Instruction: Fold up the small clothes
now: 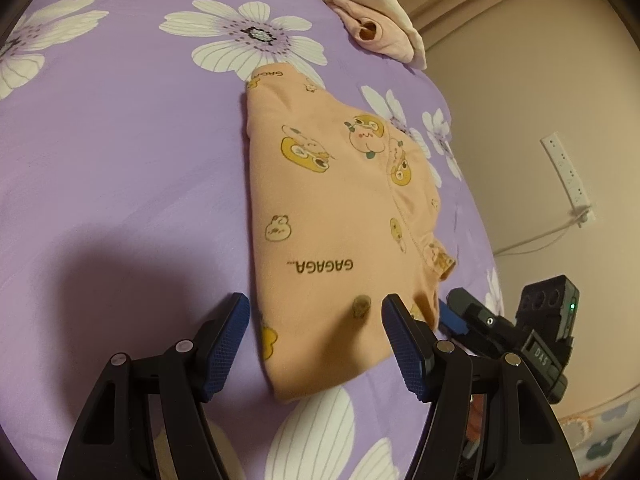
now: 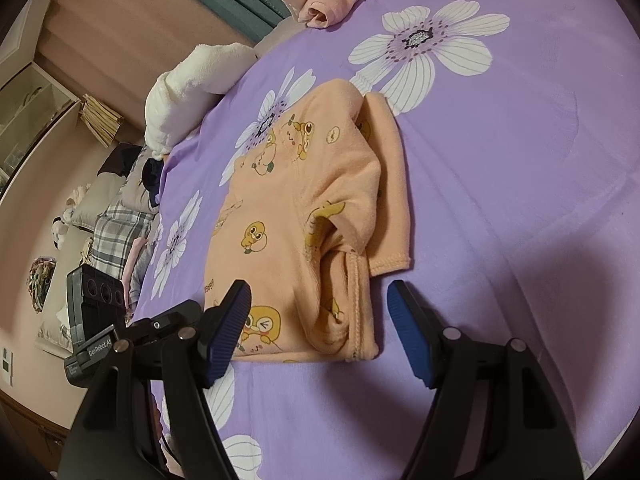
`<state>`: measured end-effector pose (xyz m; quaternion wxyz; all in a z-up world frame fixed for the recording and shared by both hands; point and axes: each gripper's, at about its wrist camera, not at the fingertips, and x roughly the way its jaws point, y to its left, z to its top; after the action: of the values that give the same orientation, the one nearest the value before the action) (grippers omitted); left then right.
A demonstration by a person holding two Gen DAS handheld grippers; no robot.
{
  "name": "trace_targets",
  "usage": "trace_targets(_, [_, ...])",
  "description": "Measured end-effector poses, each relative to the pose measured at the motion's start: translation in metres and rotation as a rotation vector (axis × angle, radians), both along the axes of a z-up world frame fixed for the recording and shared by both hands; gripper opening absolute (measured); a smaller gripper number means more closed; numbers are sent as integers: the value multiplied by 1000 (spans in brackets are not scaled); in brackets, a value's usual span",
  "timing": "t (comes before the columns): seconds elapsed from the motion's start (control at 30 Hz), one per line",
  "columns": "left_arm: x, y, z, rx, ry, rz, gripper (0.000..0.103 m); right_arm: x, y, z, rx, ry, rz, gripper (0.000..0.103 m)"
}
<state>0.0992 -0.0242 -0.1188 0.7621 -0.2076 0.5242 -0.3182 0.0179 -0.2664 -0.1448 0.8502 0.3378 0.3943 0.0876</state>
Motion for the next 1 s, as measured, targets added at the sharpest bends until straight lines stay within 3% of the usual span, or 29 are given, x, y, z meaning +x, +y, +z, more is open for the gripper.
trace_targets(0.5, [22, -7, -3, -47, 16, -9, 71, 28, 1, -4, 1, 17, 40, 72])
trace_targets(1.0, [50, -13, -8, -102, 33, 15, 71, 57, -9, -9, 114, 23, 30, 72])
